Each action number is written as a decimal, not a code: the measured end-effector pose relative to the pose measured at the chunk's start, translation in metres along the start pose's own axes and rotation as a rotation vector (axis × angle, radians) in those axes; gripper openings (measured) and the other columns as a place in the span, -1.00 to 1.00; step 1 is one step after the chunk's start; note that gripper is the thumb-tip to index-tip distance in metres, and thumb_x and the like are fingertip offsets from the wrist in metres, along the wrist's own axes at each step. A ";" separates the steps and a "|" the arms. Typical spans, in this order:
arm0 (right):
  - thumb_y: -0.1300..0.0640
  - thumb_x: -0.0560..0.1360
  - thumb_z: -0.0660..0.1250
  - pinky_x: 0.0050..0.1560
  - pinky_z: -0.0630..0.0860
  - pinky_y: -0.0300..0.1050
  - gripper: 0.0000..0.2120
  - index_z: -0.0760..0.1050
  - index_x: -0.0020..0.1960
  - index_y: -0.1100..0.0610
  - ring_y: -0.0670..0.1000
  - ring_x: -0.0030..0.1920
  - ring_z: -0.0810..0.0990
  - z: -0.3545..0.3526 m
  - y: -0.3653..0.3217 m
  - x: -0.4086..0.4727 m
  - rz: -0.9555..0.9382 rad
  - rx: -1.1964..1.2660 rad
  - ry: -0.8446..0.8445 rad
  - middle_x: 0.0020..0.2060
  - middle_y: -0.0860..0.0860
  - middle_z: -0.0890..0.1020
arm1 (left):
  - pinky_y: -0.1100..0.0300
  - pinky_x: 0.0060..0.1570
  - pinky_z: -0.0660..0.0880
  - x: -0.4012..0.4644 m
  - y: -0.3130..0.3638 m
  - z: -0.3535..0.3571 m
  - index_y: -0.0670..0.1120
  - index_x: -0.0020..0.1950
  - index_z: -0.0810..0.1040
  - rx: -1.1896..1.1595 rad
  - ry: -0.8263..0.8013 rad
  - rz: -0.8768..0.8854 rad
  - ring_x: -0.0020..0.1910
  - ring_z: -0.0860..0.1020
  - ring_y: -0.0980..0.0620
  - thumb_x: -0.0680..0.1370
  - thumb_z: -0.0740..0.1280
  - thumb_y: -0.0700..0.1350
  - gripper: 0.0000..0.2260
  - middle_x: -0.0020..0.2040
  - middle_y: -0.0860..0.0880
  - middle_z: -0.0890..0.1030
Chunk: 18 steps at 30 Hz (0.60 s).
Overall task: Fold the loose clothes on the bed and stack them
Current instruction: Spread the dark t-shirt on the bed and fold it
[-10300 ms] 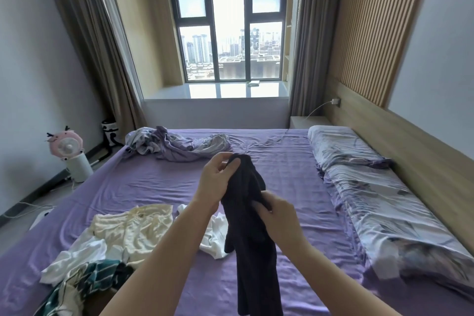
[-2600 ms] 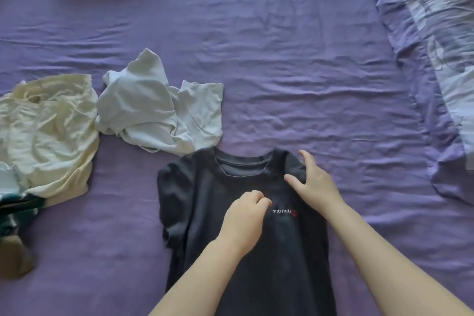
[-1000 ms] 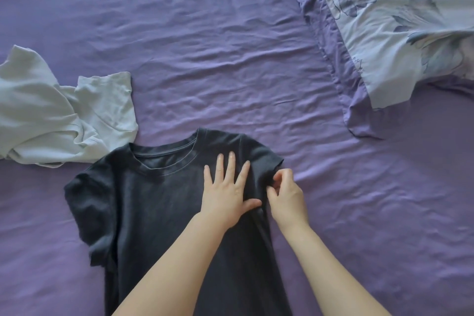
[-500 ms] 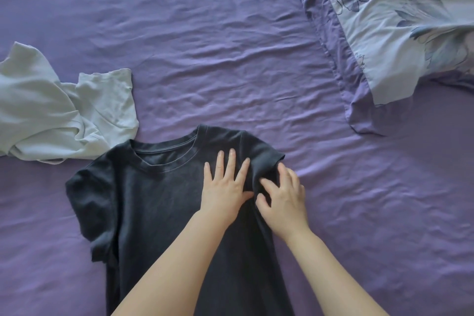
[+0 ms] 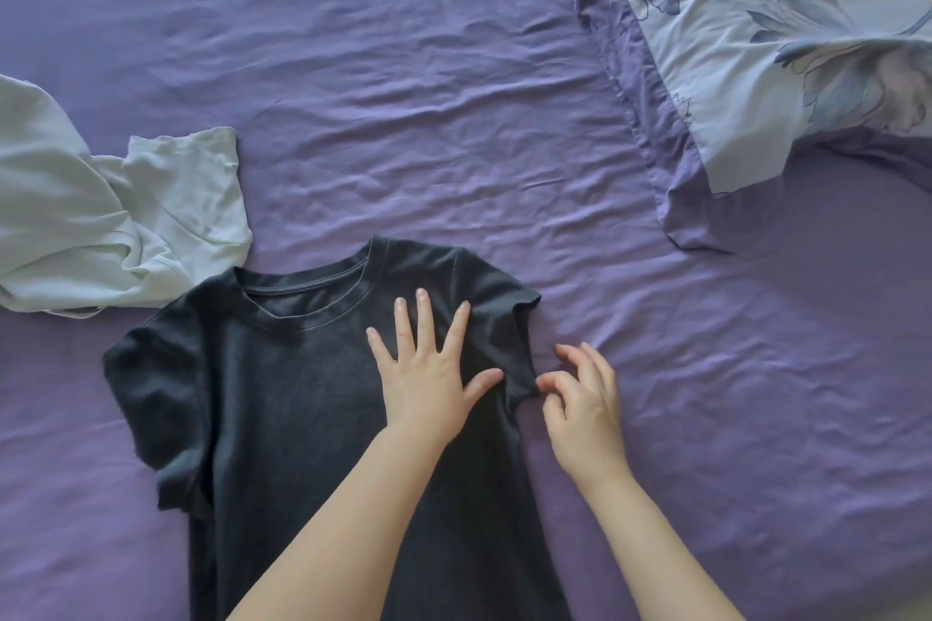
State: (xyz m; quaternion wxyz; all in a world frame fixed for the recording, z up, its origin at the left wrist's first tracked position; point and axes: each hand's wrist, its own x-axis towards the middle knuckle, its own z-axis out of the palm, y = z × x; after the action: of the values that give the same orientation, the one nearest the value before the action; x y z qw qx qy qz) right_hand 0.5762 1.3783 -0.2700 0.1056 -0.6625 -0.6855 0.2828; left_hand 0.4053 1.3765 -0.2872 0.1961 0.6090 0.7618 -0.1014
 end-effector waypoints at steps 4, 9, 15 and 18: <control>0.17 0.44 0.37 0.38 0.15 0.00 -0.84 0.62 -0.01 0.16 0.10 0.45 0.18 0.003 -0.008 0.001 0.008 -0.007 -0.048 0.37 0.06 0.40 | -0.34 0.37 -0.22 0.000 0.000 0.003 0.18 0.47 -0.37 0.008 0.004 0.006 0.48 -0.36 -0.21 0.37 -0.10 0.52 -0.17 0.52 -0.13 -0.35; 0.28 0.35 0.40 0.25 0.33 0.07 -0.88 0.51 -0.14 0.16 0.16 0.40 0.31 -0.001 -0.020 0.002 0.095 -0.108 0.131 0.28 0.13 0.49 | -0.33 0.37 -0.22 -0.012 0.003 0.006 0.14 0.49 -0.35 -0.015 0.051 0.054 0.48 -0.36 -0.19 0.44 0.00 0.45 -0.19 0.50 -0.11 -0.40; 0.20 0.40 0.34 0.39 0.19 0.20 -0.50 0.40 0.34 0.04 0.10 0.46 0.24 0.004 -0.039 0.026 -0.495 -0.520 -0.090 0.40 0.04 0.39 | -0.31 0.40 -0.21 -0.040 0.005 0.019 0.12 0.54 -0.13 -0.066 0.083 0.074 0.50 -0.28 -0.17 0.50 0.03 0.33 -0.31 0.55 -0.12 -0.22; 0.11 0.49 0.23 0.42 -0.10 0.33 -0.44 0.19 0.47 0.03 0.14 0.52 -0.03 -0.001 -0.036 0.039 -0.323 -0.697 -0.210 0.49 -0.03 0.20 | -0.27 0.39 -0.31 -0.049 -0.007 0.019 0.14 0.54 -0.11 -0.046 0.051 0.061 0.49 -0.33 -0.15 0.49 -0.14 0.37 -0.34 0.54 -0.09 -0.23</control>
State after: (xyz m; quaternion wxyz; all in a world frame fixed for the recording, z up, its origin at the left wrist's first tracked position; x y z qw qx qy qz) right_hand 0.5423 1.4181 -0.2596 -0.1533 -0.5097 -0.8429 0.0791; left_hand 0.4110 1.3240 -0.2847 0.1937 0.6298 0.7496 -0.0621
